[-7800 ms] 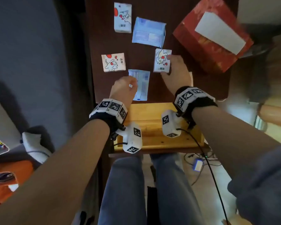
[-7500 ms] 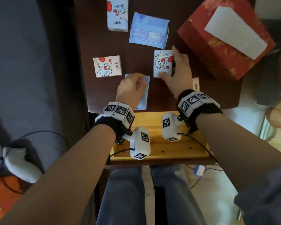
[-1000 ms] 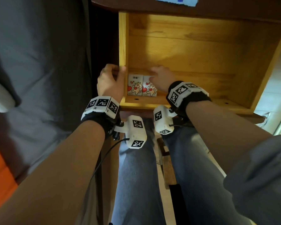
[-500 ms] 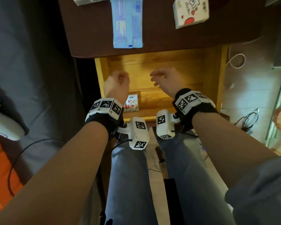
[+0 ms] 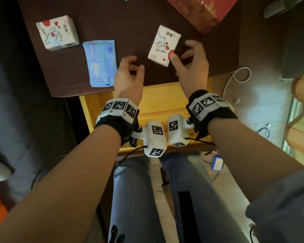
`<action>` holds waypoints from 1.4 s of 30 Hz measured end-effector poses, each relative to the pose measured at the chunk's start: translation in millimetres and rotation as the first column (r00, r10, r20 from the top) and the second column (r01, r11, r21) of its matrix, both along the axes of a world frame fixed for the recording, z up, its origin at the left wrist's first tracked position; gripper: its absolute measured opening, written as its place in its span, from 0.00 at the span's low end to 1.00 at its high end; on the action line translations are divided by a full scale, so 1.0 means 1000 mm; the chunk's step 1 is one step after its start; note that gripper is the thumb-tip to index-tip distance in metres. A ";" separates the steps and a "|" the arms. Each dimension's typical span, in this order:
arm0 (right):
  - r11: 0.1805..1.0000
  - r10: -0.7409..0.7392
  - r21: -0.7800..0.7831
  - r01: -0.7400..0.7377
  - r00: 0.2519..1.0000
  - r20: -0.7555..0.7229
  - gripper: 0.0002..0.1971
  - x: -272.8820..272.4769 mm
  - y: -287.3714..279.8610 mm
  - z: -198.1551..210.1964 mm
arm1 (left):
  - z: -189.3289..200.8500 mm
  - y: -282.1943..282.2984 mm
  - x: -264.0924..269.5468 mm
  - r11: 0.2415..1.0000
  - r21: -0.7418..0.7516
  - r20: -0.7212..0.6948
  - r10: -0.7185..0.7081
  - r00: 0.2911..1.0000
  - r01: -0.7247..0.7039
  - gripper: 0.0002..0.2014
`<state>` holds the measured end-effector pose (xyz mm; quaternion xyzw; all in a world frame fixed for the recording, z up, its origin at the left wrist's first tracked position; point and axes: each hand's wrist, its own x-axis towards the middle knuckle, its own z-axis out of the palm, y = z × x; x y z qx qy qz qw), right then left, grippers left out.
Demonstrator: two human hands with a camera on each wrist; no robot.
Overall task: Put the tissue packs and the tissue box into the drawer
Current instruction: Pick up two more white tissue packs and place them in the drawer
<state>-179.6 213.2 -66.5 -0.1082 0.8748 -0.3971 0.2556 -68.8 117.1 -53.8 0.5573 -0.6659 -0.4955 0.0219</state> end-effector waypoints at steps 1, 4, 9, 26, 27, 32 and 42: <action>1.000 0.019 0.009 -0.019 1.000 0.006 0.25 -0.004 -0.001 -0.001 | 0.001 -0.001 -0.005 1.000 -0.014 0.002 -0.002 1.000 0.002 0.16; 0.996 0.083 0.032 -0.084 0.996 0.038 0.23 -0.010 -0.004 -0.002 | 0.002 -0.005 -0.015 0.998 -0.044 -0.023 -0.055 0.998 0.054 0.21; 0.979 0.198 0.052 -0.200 0.980 0.029 0.20 -0.011 -0.012 -0.005 | 0.000 -0.007 -0.023 0.992 0.021 -0.042 -0.126 0.991 0.127 0.16; 0.998 0.017 -0.059 0.015 0.860 0.510 0.19 0.033 -0.086 0.022 | 0.012 -0.072 0.039 0.999 -0.039 -0.097 -0.016 0.995 0.012 0.11; 0.997 0.010 -0.071 0.032 0.852 0.523 0.19 0.036 -0.093 0.022 | 0.013 -0.082 0.044 0.996 -0.091 -0.088 -0.006 0.996 -0.002 0.12; 0.993 0.026 -0.109 0.040 0.839 0.544 0.18 0.055 -0.126 0.019 | 0.013 -0.123 0.072 0.950 -0.311 0.006 0.041 0.999 -0.037 0.16; 0.991 -0.045 -0.090 0.096 0.891 0.453 0.12 0.068 -0.151 0.003 | -0.013 -0.162 0.100 0.889 -0.427 0.163 -0.107 0.981 0.168 0.34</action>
